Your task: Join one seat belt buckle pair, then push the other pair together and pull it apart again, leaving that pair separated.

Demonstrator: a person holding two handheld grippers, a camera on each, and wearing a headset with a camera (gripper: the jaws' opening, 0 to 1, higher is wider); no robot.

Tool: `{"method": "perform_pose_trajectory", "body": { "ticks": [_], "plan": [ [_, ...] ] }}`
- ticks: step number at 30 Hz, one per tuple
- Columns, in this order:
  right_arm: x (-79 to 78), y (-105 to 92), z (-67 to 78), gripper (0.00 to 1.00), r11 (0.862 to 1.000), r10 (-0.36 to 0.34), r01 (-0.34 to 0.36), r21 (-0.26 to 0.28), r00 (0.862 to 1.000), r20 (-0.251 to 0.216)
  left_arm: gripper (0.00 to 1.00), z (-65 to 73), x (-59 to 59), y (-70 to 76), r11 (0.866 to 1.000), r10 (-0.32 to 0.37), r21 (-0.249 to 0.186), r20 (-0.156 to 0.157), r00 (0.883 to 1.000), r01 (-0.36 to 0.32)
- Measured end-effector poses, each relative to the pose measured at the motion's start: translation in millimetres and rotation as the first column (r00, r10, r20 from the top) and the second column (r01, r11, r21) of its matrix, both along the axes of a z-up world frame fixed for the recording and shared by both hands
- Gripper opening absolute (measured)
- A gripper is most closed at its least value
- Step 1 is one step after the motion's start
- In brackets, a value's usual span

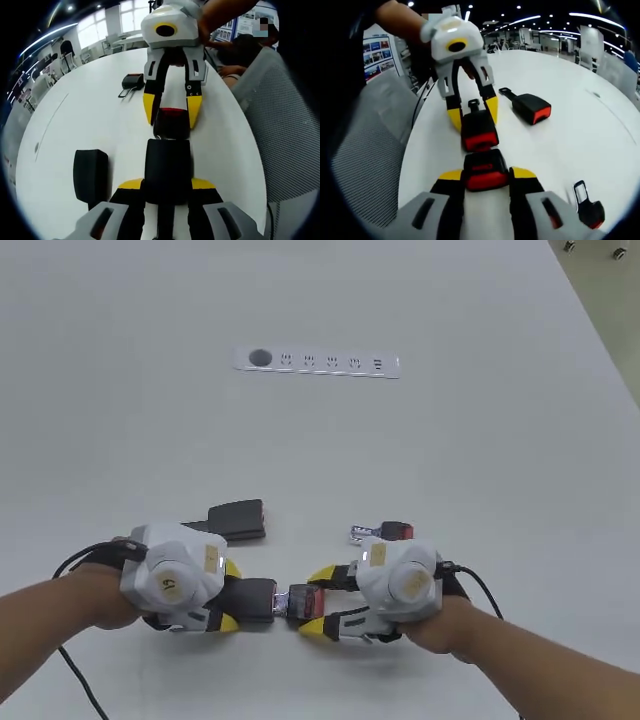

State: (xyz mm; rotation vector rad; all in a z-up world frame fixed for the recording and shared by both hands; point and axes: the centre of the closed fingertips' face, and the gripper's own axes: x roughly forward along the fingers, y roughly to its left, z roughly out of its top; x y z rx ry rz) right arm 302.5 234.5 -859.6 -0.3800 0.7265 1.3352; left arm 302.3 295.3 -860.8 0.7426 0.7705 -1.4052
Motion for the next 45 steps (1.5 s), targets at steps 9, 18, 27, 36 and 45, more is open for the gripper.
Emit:
{"method": "perform_pose_trajectory", "body": {
  "ticks": [9, 18, 27, 36, 45],
  "plan": [
    [1.6, 4.3, 1.5, 0.34, 1.000, -0.005, 0.005, -0.002, 1.000, 0.002, 0.34, -1.7, -0.5, 0.5, 1.000, -0.015, 0.008, -0.002, 1.000, 0.015],
    [-0.7, 5.3, 0.3, 0.34, 1.000, -0.002, 0.002, -0.005, 1.000, 0.008, 0.34, -1.8, -0.7, -0.2, 1.000, -0.014, 0.007, -0.003, 1.000, 0.014],
    [-1.4, 5.3, -0.7, 0.34, 1.000, -0.005, 0.004, 0.012, 1.000, 0.018, 0.34, -0.6, 0.1, 0.5, 0.999, -0.025, -0.023, -0.005, 1.000, 0.025],
    [-3.3, 4.1, 0.6, 0.34, 0.996, -0.045, 0.046, 0.083, 0.999, -0.007, 0.33, 0.4, 1.1, 2.7, 0.991, -0.016, -0.134, -0.005, 1.000, 0.015],
    [-5.4, 3.9, 1.6, 0.33, 0.992, -0.052, 0.049, 0.113, 0.998, 0.024, 0.33, 1.5, 0.0, 2.9, 0.986, -0.057, -0.155, -0.009, 0.998, 0.055]
  ]
}}
